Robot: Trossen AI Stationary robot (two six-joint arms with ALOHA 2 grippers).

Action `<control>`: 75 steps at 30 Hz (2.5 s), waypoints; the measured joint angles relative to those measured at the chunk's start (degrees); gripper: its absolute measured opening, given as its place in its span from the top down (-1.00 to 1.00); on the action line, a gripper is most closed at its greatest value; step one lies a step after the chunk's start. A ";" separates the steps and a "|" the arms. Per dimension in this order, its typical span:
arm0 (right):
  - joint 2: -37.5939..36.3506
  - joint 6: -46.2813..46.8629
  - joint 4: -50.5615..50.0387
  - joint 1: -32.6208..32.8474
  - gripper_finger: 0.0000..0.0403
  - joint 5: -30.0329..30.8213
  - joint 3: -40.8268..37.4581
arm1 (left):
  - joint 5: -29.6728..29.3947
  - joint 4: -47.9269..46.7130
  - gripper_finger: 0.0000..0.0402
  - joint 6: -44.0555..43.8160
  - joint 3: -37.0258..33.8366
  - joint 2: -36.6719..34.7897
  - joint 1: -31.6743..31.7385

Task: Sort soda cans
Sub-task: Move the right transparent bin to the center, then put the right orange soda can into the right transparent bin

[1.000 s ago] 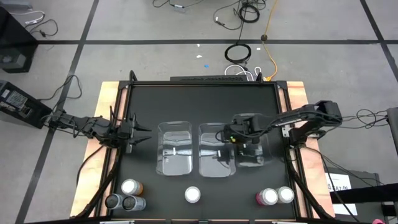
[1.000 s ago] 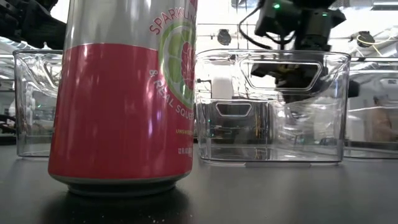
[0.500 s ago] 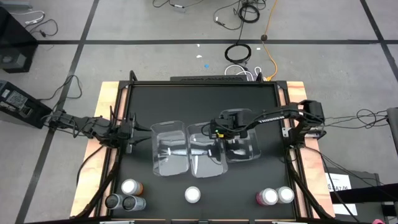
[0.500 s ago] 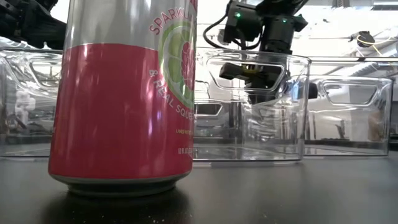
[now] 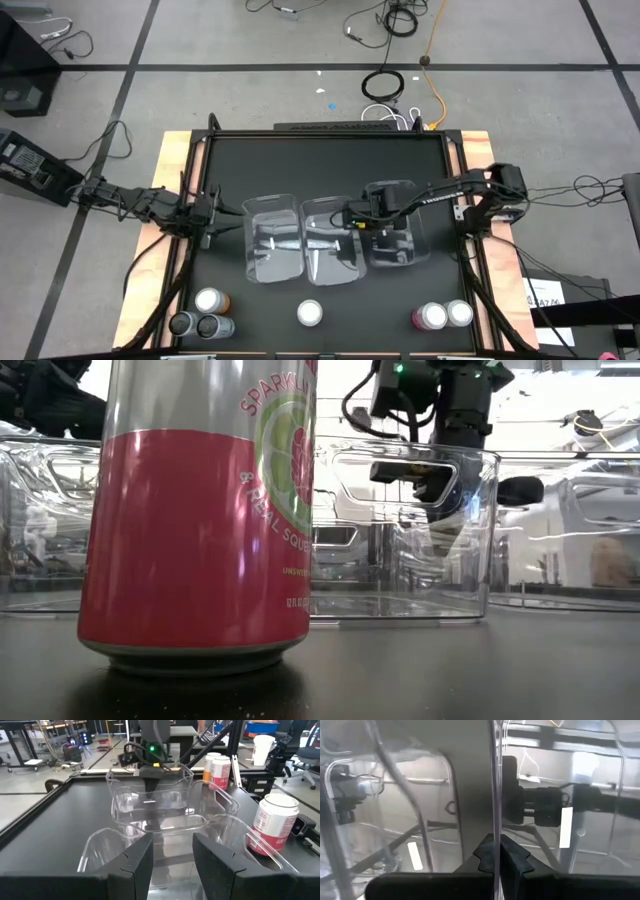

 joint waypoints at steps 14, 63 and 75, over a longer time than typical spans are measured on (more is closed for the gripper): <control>-0.06 7.23 1.95 3.65 0.95 3.07 0.00 | 0.47 -2.89 0.26 0.02 0.00 -0.02 -0.01; -31.75 -8.51 -14.00 18.19 0.71 11.84 0.09 | 0.47 -2.63 0.26 -0.07 0.02 0.00 0.01; -33.83 -21.06 -19.03 27.45 0.71 -2.65 0.09 | 0.47 -2.39 0.26 -0.07 0.02 0.00 -0.01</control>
